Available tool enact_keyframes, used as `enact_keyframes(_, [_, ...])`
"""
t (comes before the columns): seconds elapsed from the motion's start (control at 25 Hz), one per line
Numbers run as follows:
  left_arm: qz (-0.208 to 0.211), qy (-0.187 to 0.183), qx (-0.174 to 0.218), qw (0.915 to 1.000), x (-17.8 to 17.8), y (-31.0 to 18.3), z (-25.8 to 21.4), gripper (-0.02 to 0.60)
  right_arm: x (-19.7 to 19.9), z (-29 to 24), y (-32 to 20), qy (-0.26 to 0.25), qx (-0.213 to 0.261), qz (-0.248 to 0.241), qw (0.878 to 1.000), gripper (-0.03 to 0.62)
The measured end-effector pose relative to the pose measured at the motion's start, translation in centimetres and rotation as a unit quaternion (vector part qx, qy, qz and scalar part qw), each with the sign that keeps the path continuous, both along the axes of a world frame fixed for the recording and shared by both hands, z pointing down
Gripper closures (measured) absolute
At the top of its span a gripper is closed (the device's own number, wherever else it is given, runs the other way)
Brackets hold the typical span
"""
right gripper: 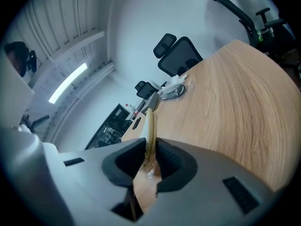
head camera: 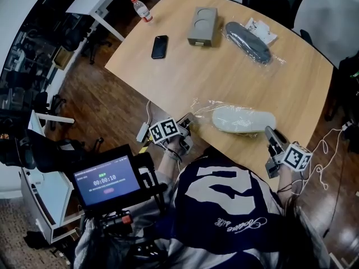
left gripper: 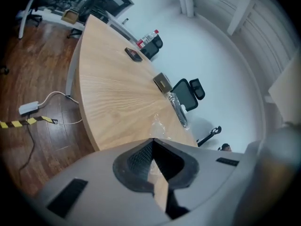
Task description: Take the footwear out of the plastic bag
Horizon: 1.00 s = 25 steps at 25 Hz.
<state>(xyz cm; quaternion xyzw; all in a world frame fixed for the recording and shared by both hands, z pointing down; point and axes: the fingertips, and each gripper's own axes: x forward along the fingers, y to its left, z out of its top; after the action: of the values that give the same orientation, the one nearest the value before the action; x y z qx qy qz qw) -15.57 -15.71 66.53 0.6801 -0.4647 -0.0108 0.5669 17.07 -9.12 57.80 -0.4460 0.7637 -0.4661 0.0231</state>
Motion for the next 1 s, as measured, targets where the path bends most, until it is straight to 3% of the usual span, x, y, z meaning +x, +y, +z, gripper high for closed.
enact_keyframes(0.12, [0.028, -0.026, 0.001, 0.9993, -0.1, 0.0, 0.2, 0.577, 0.8, 0.4, 0.1, 0.009, -0.008, -0.007, 1.0, 0.528])
enact_keyframes(0.52, [0.001, -0.043, -0.003, 0.9991, -0.5, -1.3, 0.7, 0.577, 3.8, -2.0, 0.4, 0.031, -0.011, 0.039, 0.999, 0.531])
enact_keyframes(0.68, [0.024, -0.081, 0.003, 0.9965, 0.5, -2.1, 0.2, 0.577, 4.8, -2.4, 0.2, 0.054, -0.017, 0.065, 0.996, 0.531])
enact_keyframes(0.8, [0.067, -0.148, 0.017, 0.9865, 1.6, -3.4, -0.2, 0.577, 4.9, -2.8, -0.5, 0.072, -0.011, 0.075, 0.994, 0.531])
enact_keyframes(0.92, [0.11, -0.221, 0.031, 0.9685, 2.3, -4.6, -0.3, 0.577, 5.1, -2.7, -1.0, 0.097, -0.03, 0.093, 0.99, 0.531])
enact_keyframes(1.0, [0.125, -0.248, 0.039, 0.9597, 2.7, -5.2, -0.4, 0.577, 5.1, -3.1, -1.7, 0.107, -0.02, 0.093, 0.99, 0.531])
